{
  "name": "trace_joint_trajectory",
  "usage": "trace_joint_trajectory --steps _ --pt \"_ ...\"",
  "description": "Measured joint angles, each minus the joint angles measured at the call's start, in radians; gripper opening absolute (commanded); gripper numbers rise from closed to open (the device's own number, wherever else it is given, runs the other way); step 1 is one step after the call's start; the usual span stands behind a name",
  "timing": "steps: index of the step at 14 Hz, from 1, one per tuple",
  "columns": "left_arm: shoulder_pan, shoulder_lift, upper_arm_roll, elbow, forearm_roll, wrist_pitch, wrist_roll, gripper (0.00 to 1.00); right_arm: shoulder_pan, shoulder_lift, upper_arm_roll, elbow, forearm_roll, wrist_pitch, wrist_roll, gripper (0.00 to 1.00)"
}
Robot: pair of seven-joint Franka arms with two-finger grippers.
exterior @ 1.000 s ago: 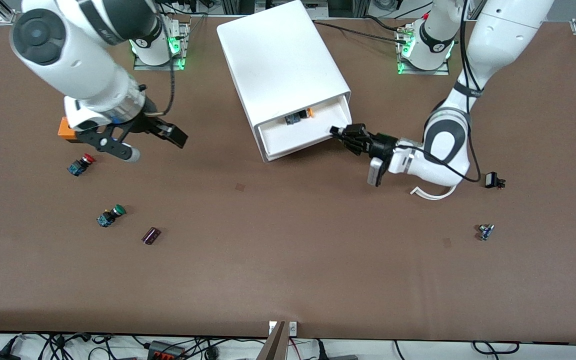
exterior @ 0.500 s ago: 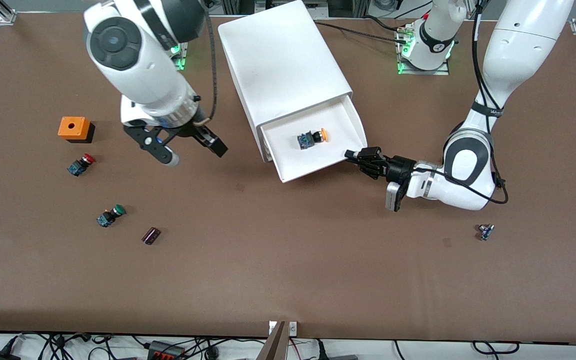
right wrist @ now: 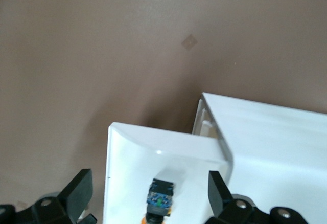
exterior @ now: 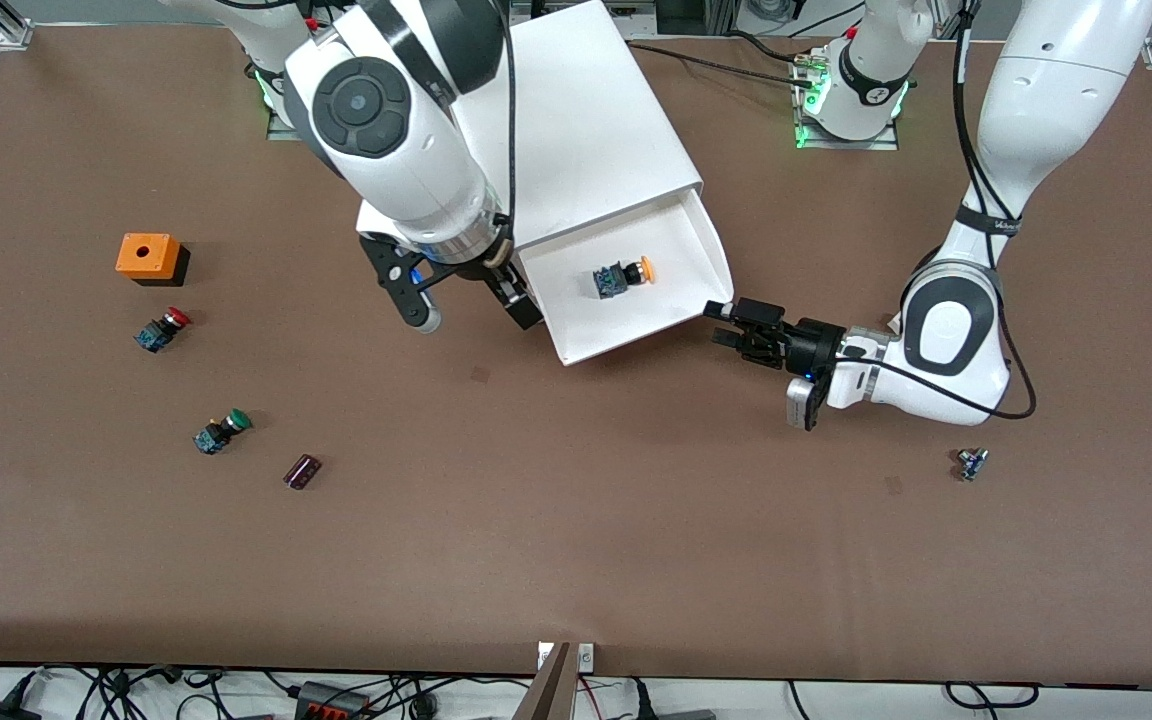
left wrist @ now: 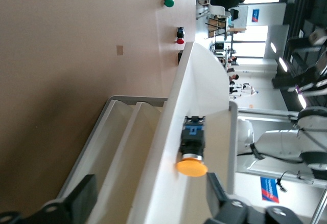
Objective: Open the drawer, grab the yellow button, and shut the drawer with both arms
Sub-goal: 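Lower the right gripper into the open drawer over the yellow button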
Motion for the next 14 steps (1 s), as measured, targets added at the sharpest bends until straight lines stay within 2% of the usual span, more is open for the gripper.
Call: trace_joint_trajectory --steps 2,4,8,14 --pt "0.002 -0.034 -0.001 0.027 0.088 -0.003 -0.119 1.00 0.022 0.025 0.000 0.002 0.002 0.074 0.102 1.00" --pt "0.002 -0.065 -0.004 0.083 0.226 -0.016 -0.260 1.00 0.053 0.054 0.000 0.003 0.004 0.127 0.171 1.00" --pt "-0.006 -0.091 -0.013 0.261 0.535 -0.128 -0.527 1.00 0.090 0.099 0.000 0.008 0.028 0.134 0.230 1.00" --pt "-0.009 -0.092 -0.017 0.417 0.914 -0.170 -0.601 1.00 0.109 0.145 0.001 0.010 0.068 0.104 0.243 1.00"
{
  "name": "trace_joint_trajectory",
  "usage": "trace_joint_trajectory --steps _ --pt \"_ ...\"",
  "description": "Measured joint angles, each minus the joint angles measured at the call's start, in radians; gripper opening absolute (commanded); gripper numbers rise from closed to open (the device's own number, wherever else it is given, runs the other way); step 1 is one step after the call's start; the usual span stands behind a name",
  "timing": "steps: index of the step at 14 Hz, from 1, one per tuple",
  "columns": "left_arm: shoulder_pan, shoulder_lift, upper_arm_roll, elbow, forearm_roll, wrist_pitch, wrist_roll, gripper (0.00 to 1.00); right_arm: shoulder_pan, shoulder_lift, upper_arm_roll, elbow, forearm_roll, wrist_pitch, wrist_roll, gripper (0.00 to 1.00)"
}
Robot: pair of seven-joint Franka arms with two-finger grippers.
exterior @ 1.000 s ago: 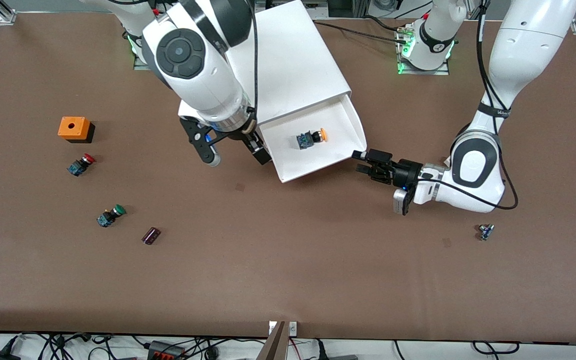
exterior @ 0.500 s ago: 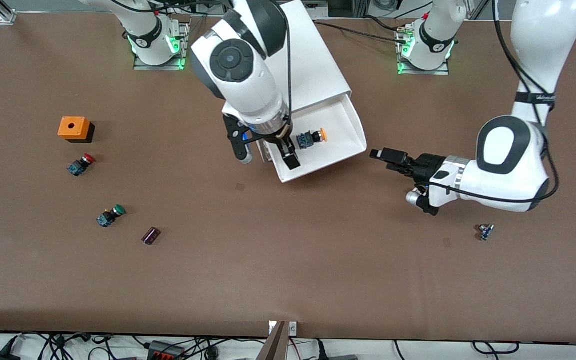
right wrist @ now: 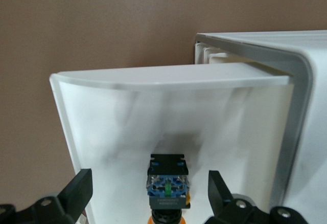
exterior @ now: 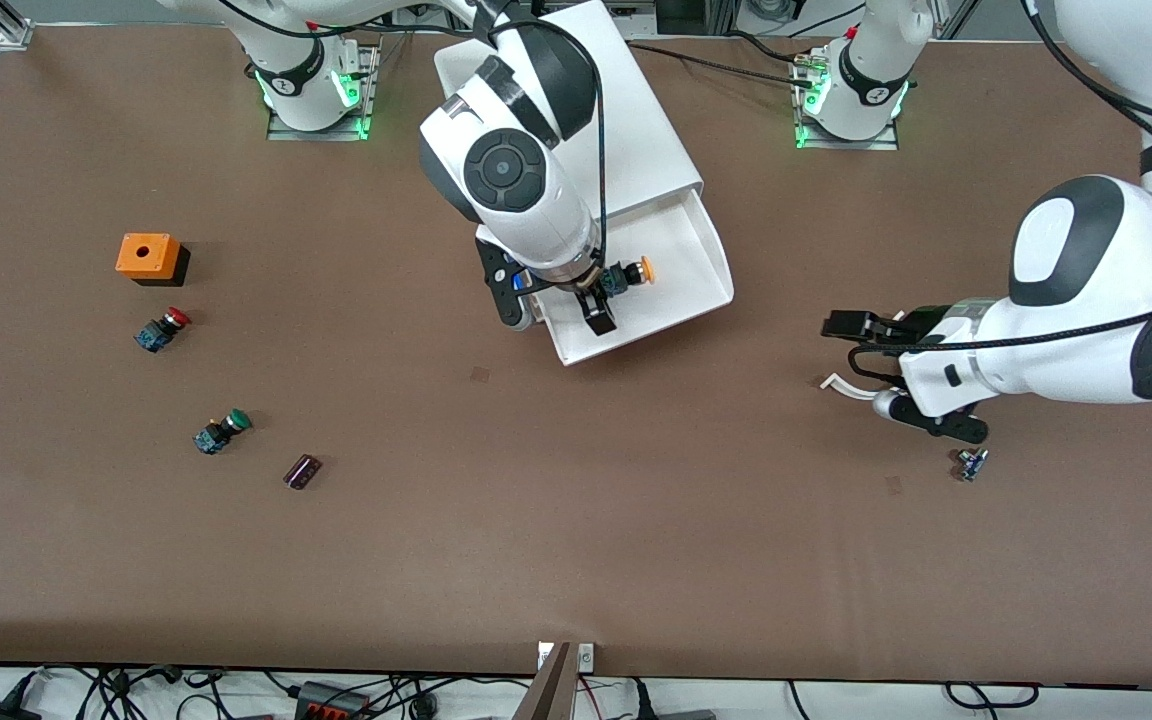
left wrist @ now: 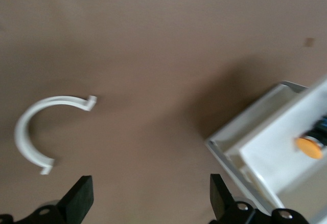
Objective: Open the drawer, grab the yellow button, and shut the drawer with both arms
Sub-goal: 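Lower the right gripper into the open drawer over the yellow button, then close the right gripper on the yellow-capped push button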
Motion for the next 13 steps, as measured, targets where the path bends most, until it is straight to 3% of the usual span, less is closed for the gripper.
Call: trace_joint_trajectory --steps 5,13 --pt "-0.036 0.000 -0.003 0.031 0.202 -0.003 -0.003 1.00 0.022 0.025 0.000 0.008 0.000 0.001 0.015 1.00" --pt "-0.041 0.000 0.002 0.063 0.217 -0.003 -0.026 1.00 0.025 0.033 -0.004 0.039 0.000 0.006 0.019 1.00"
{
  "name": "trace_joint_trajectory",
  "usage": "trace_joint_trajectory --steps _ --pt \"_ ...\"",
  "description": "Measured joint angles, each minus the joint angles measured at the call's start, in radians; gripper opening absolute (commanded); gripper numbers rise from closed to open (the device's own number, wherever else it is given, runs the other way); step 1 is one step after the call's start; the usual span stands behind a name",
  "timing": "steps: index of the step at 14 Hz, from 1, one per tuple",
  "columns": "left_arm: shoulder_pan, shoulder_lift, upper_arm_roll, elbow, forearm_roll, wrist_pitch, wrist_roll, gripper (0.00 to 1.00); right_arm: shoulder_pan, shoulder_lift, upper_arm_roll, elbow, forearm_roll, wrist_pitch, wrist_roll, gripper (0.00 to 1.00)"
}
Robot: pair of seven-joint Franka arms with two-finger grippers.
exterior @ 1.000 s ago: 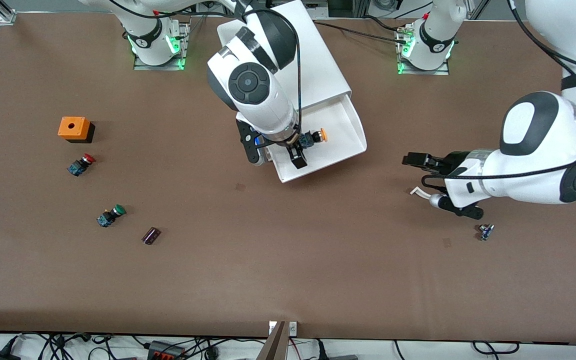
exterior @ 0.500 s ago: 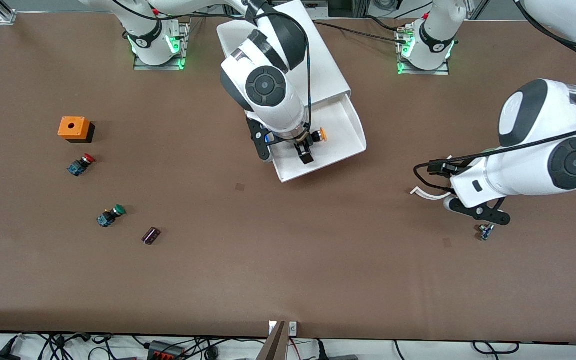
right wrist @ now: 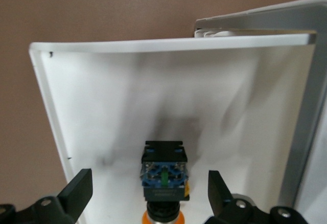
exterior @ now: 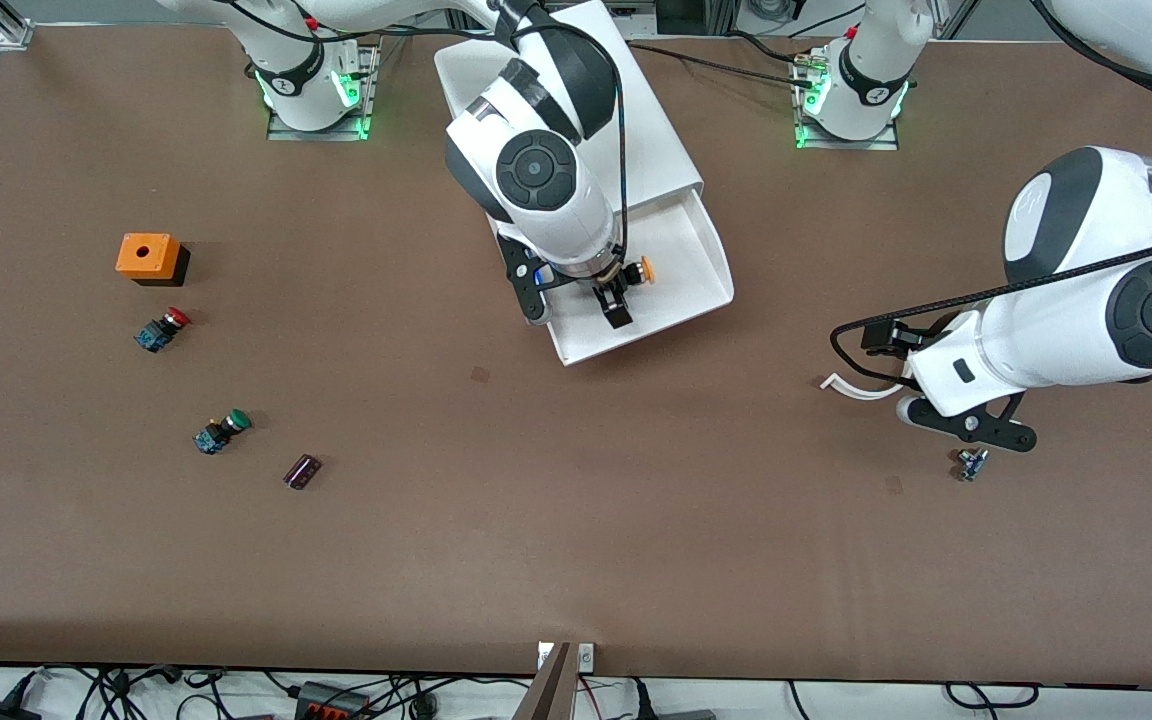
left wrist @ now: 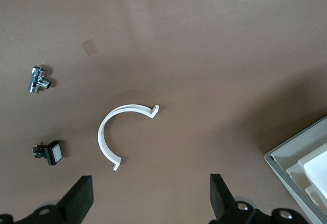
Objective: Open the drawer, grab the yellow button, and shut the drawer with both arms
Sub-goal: 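Close the right gripper on the yellow-capped push button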
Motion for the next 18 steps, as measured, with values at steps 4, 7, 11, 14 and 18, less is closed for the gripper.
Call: trace_joint_trajectory --steps 4,7,11,14,18 --pt "0.001 0.000 0.003 0.000 0.000 0.000 -0.004 1.00 -0.002 0.000 -0.005 0.027 0.000 -0.001 0.001 1.00" --pt "0.000 0.000 0.003 0.000 0.000 0.000 -0.007 1.00 0.004 0.010 -0.004 0.027 0.000 -0.003 0.001 1.00" --pt "0.000 0.000 0.003 0.000 0.000 0.000 -0.007 1.00 0.005 0.029 -0.003 0.027 0.001 -0.003 0.001 1.00" --pt "0.000 0.000 0.003 0.001 0.000 0.000 -0.007 1.00 0.005 0.037 0.000 0.027 0.001 -0.003 0.001 1.00" --pt "0.000 0.000 0.003 0.001 0.000 0.000 -0.008 1.00 0.010 0.050 0.003 0.027 0.001 -0.003 0.001 1.00"
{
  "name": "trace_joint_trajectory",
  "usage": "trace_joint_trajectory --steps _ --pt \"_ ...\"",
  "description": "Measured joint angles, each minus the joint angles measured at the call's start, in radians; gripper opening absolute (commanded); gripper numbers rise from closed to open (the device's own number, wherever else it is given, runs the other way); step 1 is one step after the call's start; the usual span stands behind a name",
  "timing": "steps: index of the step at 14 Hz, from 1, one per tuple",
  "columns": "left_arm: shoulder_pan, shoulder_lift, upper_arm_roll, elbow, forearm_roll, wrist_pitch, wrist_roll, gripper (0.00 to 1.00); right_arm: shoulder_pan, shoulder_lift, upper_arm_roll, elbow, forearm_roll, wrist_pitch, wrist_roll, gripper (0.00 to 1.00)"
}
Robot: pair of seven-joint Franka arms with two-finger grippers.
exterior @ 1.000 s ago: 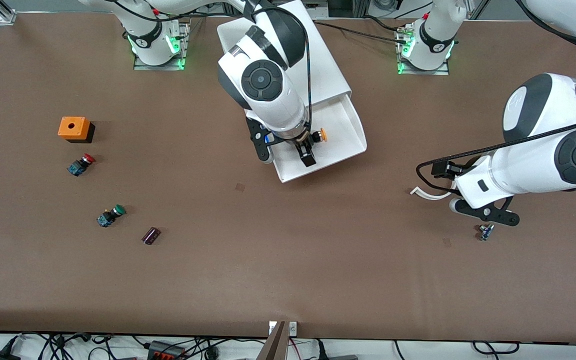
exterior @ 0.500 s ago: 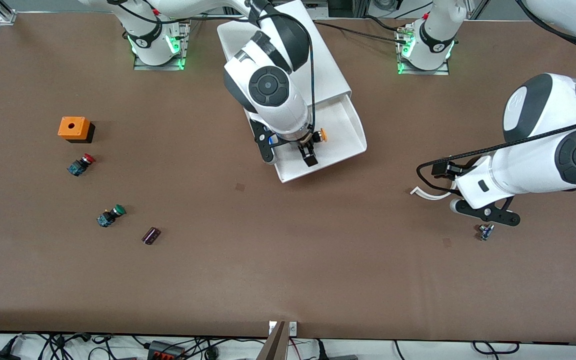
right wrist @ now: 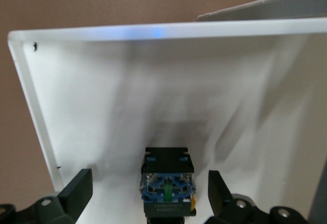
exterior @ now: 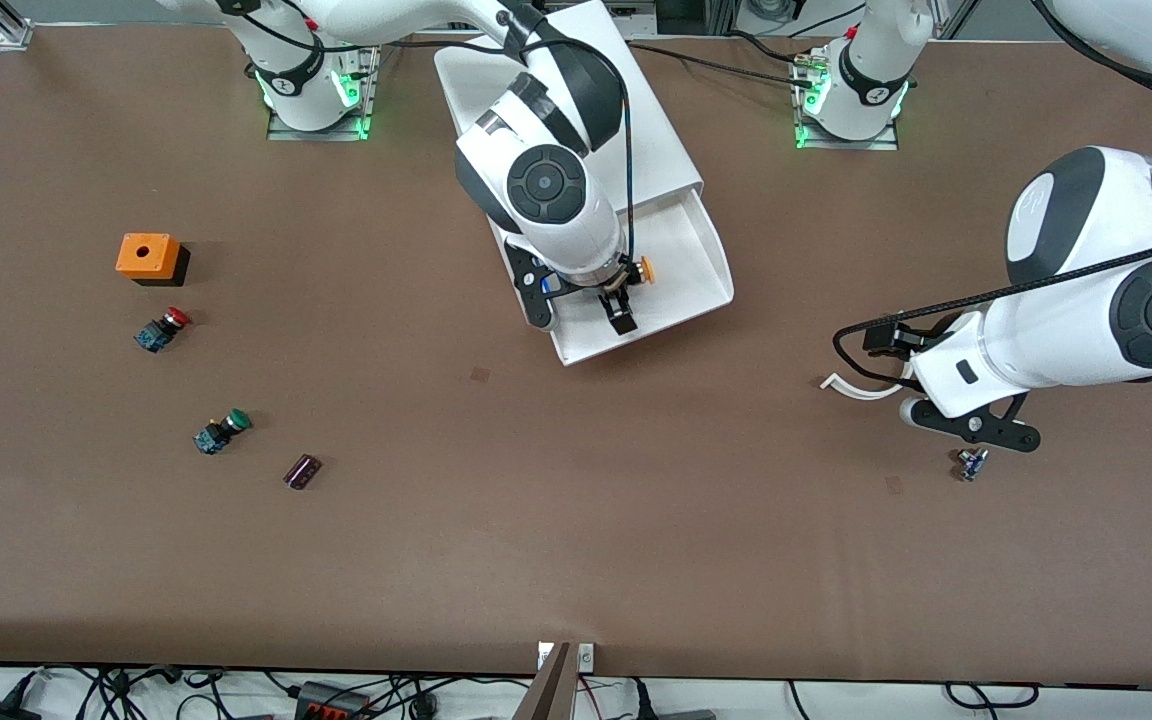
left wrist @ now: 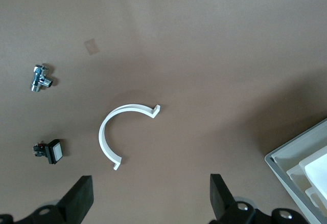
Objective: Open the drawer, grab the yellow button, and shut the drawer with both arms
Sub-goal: 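Close the right gripper on the yellow-capped push button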
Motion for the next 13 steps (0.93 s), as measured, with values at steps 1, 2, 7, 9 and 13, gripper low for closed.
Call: trace_joint_trajectory --steps 1,2,7,9,13 --pt "0.000 0.000 0.000 0.000 0.000 0.000 0.000 1.00 0.003 0.002 0.000 0.000 0.000 0.000 0.000 0.92" --pt "0.000 0.000 0.000 0.000 0.000 0.000 0.000 1.00 0.007 0.003 0.000 0.000 0.000 0.000 0.000 0.80" --pt "0.000 0.000 0.000 0.000 0.000 0.000 -0.001 1.00 0.012 0.003 0.000 0.005 0.005 0.000 0.001 0.32" --pt "0.000 0.000 0.000 0.000 0.000 0.000 -0.001 1.00 0.012 0.003 0.000 0.011 0.015 0.001 0.003 0.20" --pt "0.000 0.000 0.000 0.001 0.000 0.000 -0.002 1.00 0.004 0.003 -0.004 0.026 0.047 0.004 0.005 0.13"
